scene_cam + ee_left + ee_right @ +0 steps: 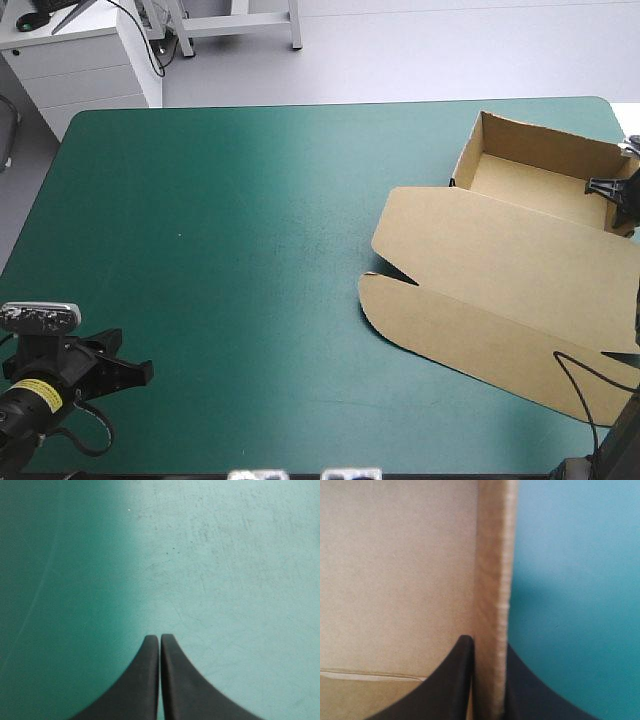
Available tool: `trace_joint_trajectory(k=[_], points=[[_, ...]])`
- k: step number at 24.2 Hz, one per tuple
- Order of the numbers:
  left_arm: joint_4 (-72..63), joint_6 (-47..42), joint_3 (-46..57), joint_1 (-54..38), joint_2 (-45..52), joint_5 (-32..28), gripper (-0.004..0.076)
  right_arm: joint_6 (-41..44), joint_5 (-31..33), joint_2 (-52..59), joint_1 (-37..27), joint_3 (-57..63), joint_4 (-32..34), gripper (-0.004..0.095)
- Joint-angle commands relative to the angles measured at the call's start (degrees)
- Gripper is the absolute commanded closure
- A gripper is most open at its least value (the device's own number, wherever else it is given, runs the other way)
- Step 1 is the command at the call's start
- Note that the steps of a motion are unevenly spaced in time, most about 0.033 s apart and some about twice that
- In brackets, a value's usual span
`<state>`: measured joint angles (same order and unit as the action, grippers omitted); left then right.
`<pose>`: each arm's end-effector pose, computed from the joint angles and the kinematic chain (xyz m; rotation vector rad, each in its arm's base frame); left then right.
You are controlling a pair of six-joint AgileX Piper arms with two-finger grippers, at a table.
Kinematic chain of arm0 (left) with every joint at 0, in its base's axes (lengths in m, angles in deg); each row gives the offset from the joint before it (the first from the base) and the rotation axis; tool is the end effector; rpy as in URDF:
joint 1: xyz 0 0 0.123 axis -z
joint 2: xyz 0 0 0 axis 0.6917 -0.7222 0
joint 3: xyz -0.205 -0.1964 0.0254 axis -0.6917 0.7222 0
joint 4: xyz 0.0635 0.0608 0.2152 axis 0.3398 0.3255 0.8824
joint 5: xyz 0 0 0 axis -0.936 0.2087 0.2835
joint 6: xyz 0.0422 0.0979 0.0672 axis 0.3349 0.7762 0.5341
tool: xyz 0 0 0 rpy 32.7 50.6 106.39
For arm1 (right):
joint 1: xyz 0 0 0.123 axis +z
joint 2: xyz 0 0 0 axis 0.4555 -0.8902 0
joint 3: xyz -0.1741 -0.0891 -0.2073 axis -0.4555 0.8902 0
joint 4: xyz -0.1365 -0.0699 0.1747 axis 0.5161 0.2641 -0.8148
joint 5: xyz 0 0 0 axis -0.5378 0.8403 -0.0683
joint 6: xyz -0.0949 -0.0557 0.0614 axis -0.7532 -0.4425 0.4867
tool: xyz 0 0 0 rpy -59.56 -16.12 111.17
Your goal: Fold the box
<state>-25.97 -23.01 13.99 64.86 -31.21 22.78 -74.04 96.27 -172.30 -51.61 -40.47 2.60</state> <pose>0.0838 -0.0109 0.3033 0.0837 2.2372 -0.1384 0.3917 -0.1691 0.2299 0.4643 2.8685 0.0104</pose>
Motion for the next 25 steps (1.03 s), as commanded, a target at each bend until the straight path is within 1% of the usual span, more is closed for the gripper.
trace_joint_trajectory(k=[1, 2, 4, 5, 9, 10, 12, 14, 15, 16, 19, 21, 23, 25], points=[[0.9, -0.1, -1.2, 0.0, -0.3, -3.6, 0.0731, -0.8, 0.8, 3.9, -0.8, -1.5, -0.7, 0.0517], [0.9, -0.1, -1.2, 0.0, -0.3, -3.6, 0.0731, -0.6, 0.8, 4.6, -1.0, -1.5, -0.7, 0.0372], [0.9, -0.1, -1.2, 0.0, -0.3, -3.6, 0.0731, -0.2, 0.8, 7.0, -1.1, -1.5, -1.1, 0.0191], [0.9, -0.1, -1.2, 0.0, -0.3, -3.6, 0.0731, 0.4, 0.8, 8.2, -1.1, -1.5, -1.7, 0.0171], [0.9, -0.1, -1.2, 0.0, -0.3, -3.6, 0.0731, 0.5, 0.8, 18.4, -1.0, -1.5, -8.6, 0.0177], [0.9, -0.1, -1.2, 0.0, -0.3, -3.6, 0.0731, -0.9, 0.8, 22.2, -1.0, -1.4, -12.9, 0.0208], [0.9, -0.1, -1.2, 0.0, -0.3, -3.6, 0.0731, -4.7, 0.8, 26.8, -1.0, -0.7, -19.4, 0.0284], [0.8, -0.1, -1.2, 0.0, -0.3, -3.5, 0.0731, -8.0, 0.8, 31.1, -0.2, 1.4, -26.5, 0.0402], [0.7, -0.1, -1.2, 0.0, -0.3, -3.5, 0.0731, -10.0, 0.8, 33.3, 0.8, 2.7, -28.2, 0.0476], [0.7, -0.1, -1.2, 0.0, -0.3, -3.5, 0.0731, -11.4, 0.8, 35.0, 1.9, 4.1, -28.5, 0.0539], [0.8, -0.1, -1.0, 0.0, -0.3, -3.1, 0.0731, -14.5, 0.7, 39.9, 7.6, 8.5, -28.7, 0.0779], [0.8, -0.1, -0.4, 0.0, -0.3, -3.1, 0.0731, -16.5, -1.1, 42.2, 11.5, 10.3, -28.9, 0.0906], [0.8, -0.1, 0.6, 0.0, -0.3, -3.1, 0.0731, -17.0, -2.0, 43.8, 15.3, 11.6, -28.9, 0.0922], [0.8, -0.1, 1.6, 0.0, -0.3, -3.1, 0.0731, -17.1, -0.1, 45.0, 18.4, 12.6, -28.8, 0.0922]])
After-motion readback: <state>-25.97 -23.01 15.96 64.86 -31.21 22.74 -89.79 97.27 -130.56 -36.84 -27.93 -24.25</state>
